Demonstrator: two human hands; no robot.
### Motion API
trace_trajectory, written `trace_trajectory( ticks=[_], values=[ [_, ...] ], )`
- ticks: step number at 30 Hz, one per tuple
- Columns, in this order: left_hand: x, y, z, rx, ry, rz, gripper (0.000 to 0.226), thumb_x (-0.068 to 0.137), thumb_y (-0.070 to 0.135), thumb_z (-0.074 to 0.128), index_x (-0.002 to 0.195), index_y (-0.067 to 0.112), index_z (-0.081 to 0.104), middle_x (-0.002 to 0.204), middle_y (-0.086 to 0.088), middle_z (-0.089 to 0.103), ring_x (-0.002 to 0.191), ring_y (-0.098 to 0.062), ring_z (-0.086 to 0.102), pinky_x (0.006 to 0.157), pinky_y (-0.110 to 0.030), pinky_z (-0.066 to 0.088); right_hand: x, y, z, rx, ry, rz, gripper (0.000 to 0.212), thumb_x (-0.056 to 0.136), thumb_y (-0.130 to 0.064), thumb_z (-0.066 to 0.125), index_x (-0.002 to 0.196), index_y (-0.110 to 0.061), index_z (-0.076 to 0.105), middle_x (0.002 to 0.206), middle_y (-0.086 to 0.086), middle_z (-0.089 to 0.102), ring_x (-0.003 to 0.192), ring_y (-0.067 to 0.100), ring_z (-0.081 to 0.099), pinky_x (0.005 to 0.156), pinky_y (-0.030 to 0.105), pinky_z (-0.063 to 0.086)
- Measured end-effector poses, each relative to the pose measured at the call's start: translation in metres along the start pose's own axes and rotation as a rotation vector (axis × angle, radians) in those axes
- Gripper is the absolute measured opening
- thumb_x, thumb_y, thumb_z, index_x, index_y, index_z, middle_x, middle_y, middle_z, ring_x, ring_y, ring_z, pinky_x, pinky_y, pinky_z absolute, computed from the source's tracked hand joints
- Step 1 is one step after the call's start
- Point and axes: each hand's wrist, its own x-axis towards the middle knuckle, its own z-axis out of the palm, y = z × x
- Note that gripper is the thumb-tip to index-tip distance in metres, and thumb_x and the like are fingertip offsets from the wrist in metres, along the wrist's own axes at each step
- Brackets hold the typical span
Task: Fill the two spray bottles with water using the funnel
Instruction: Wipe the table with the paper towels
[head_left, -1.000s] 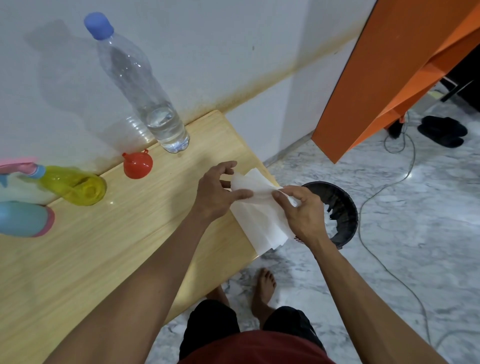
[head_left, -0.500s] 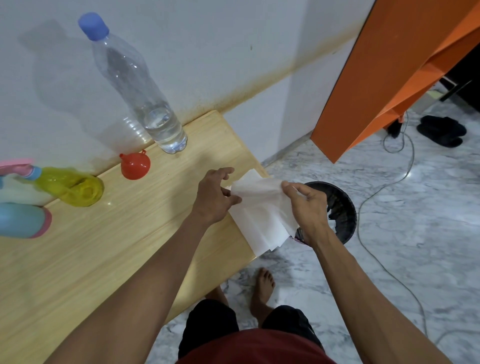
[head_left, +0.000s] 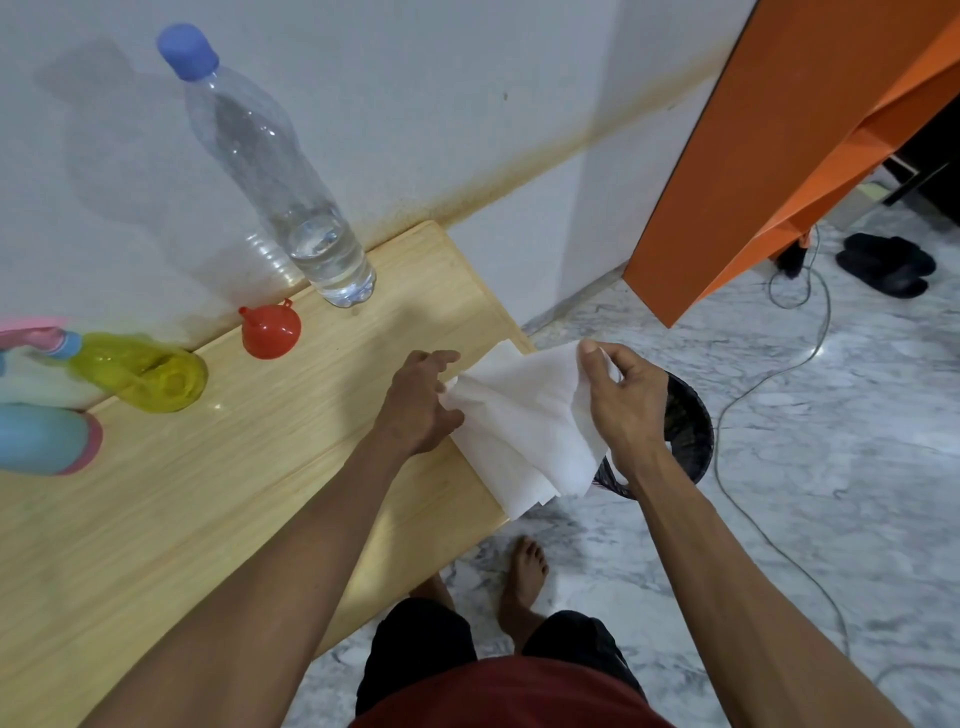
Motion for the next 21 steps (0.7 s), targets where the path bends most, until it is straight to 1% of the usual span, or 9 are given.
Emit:
trace_trajectory(
  ticks=[3, 5, 8, 10, 12, 15, 16, 19, 21],
  values=[
    [0.000, 0.009, -0.005, -0.017, -0.051, 0.054, 0.084, 0.073, 0.011, 0.080, 0.149, 0.025, 0.044, 0.147, 0.000, 0.047, 0.131, -0.019, 0.048, 0.101, -0.028, 0.043, 0.002, -0.008, 0.004, -0.016, -0.045, -0.040, 0.017, 0.096, -0.039, 0.066, 0.090, -0.026, 0.077, 0.084, -0.014, 0.074, 0.086, 0.014, 0.071, 0.088, 0.046, 0.059],
    [0.001, 0.018, -0.008, -0.068, -0.060, 0.095, 0.081, 0.077, 0.017, 0.080, 0.148, 0.027, 0.045, 0.149, 0.003, 0.048, 0.136, -0.016, 0.045, 0.105, -0.028, 0.039, 0.005, -0.016, 0.007, 0.009, -0.084, -0.065, 0.018, 0.096, -0.037, 0.067, 0.091, -0.024, 0.078, 0.084, -0.012, 0.076, 0.085, 0.012, 0.071, 0.088, 0.042, 0.059],
    [0.007, 0.030, -0.014, -0.181, -0.004, 0.097, 0.064, 0.084, 0.030, 0.079, 0.143, 0.030, 0.053, 0.134, 0.004, 0.060, 0.124, -0.011, 0.054, 0.098, -0.026, 0.044, 0.010, -0.030, 0.009, 0.041, -0.158, -0.063, 0.015, 0.096, -0.035, 0.068, 0.087, -0.026, 0.076, 0.080, -0.013, 0.075, 0.078, 0.007, 0.070, 0.081, 0.035, 0.059],
    [0.010, 0.037, -0.018, -0.206, 0.022, 0.097, 0.051, 0.088, 0.035, 0.076, 0.136, 0.028, 0.060, 0.124, 0.005, 0.065, 0.114, -0.011, 0.058, 0.094, -0.028, 0.048, 0.015, -0.039, 0.009, 0.097, -0.192, -0.010, 0.016, 0.096, -0.035, 0.069, 0.093, -0.021, 0.077, 0.084, -0.004, 0.077, 0.077, 0.012, 0.071, 0.079, 0.038, 0.061],
    [0.013, 0.040, -0.022, -0.217, 0.020, 0.092, 0.031, 0.091, 0.033, 0.072, 0.120, 0.023, 0.070, 0.112, 0.006, 0.072, 0.103, -0.014, 0.065, 0.087, -0.032, 0.054, 0.021, -0.046, 0.009, 0.158, -0.205, 0.055, 0.019, 0.096, -0.034, 0.068, 0.100, -0.017, 0.076, 0.091, 0.009, 0.077, 0.078, 0.019, 0.071, 0.078, 0.041, 0.061],
    [0.016, 0.039, -0.028, -0.324, 0.018, 0.030, 0.017, 0.094, 0.031, 0.069, 0.100, 0.016, 0.074, 0.095, -0.004, 0.075, 0.084, -0.019, 0.070, 0.079, -0.040, 0.056, 0.031, -0.050, 0.007, 0.238, -0.242, 0.167, 0.018, 0.093, -0.032, 0.072, 0.102, -0.015, 0.074, 0.090, 0.011, 0.076, 0.078, 0.026, 0.069, 0.077, 0.043, 0.060],
    [0.017, 0.039, -0.029, -0.379, 0.020, 0.010, 0.019, 0.094, 0.030, 0.069, 0.098, 0.012, 0.074, 0.094, -0.009, 0.075, 0.080, -0.018, 0.068, 0.076, -0.038, 0.055, 0.034, -0.049, 0.005, 0.251, -0.273, 0.205, 0.023, 0.087, -0.032, 0.078, 0.104, -0.016, 0.074, 0.094, 0.011, 0.077, 0.081, 0.027, 0.071, 0.079, 0.044, 0.061],
    [0.019, 0.038, -0.033, -0.529, 0.056, -0.070, 0.027, 0.096, 0.026, 0.068, 0.097, 0.000, 0.070, 0.089, -0.013, 0.073, 0.073, -0.014, 0.067, 0.073, -0.036, 0.052, 0.041, -0.040, -0.001, 0.140, -0.385, 0.263, 0.062, 0.059, -0.039, 0.094, 0.114, -0.025, 0.069, 0.108, 0.010, 0.077, 0.095, 0.033, 0.075, 0.083, 0.059, 0.060],
    [0.021, 0.039, -0.035, -0.654, 0.062, -0.145, 0.027, 0.097, 0.022, 0.067, 0.102, -0.004, 0.068, 0.094, -0.015, 0.074, 0.073, -0.018, 0.073, 0.076, -0.041, 0.059, 0.040, -0.034, -0.003, 0.127, -0.469, 0.287, 0.078, 0.053, -0.031, 0.095, 0.124, -0.024, 0.063, 0.107, 0.008, 0.078, 0.097, 0.032, 0.075, 0.086, 0.056, 0.060]
  ],
)
